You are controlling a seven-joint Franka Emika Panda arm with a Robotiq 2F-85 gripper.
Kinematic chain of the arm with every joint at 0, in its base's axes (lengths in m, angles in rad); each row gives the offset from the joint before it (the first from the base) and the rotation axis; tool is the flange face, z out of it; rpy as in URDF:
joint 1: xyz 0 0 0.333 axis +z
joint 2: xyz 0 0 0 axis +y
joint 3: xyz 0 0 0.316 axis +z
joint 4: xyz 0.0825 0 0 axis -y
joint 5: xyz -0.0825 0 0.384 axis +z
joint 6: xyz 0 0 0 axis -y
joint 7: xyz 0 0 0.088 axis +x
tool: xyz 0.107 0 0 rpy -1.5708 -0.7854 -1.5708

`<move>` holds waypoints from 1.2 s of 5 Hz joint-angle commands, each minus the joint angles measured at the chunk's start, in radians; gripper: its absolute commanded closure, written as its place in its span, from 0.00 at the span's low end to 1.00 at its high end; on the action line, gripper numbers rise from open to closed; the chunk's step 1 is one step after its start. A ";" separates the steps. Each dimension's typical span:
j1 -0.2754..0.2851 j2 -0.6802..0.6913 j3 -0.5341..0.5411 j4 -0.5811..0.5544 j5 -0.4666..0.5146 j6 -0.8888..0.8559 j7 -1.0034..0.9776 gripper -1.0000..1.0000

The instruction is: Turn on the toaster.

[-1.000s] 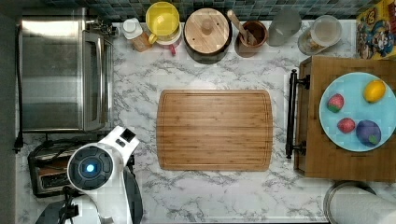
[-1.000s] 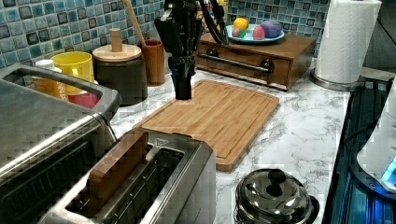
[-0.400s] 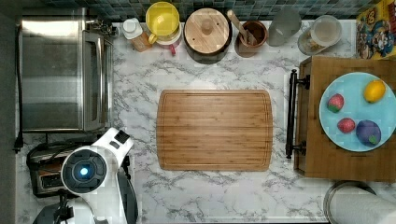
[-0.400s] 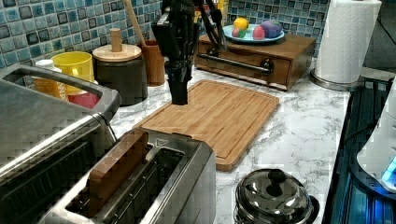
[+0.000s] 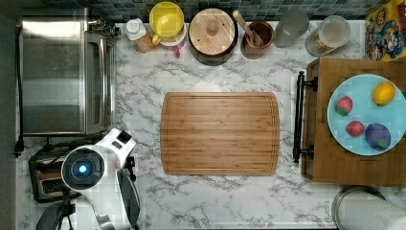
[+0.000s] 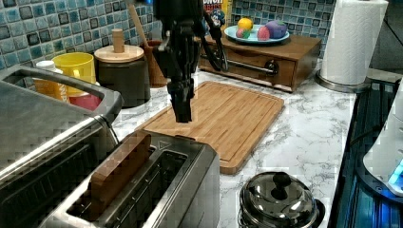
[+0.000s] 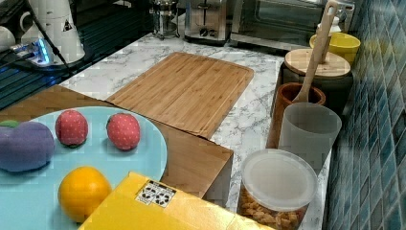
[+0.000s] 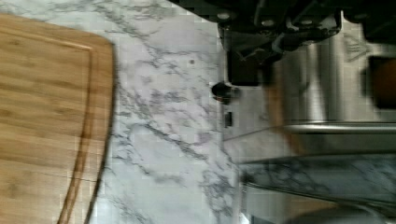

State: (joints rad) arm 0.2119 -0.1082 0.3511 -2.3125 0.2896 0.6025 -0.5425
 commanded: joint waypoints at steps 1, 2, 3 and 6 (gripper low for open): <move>0.014 0.057 0.010 0.021 0.058 -0.003 0.046 1.00; 0.015 0.089 0.017 0.025 0.032 0.008 0.058 1.00; 0.018 0.123 0.025 0.003 0.001 0.072 0.093 1.00; 0.029 0.343 0.001 0.025 -0.108 0.152 0.220 1.00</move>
State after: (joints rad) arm 0.2144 0.1111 0.3557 -2.2930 0.2529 0.6768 -0.4351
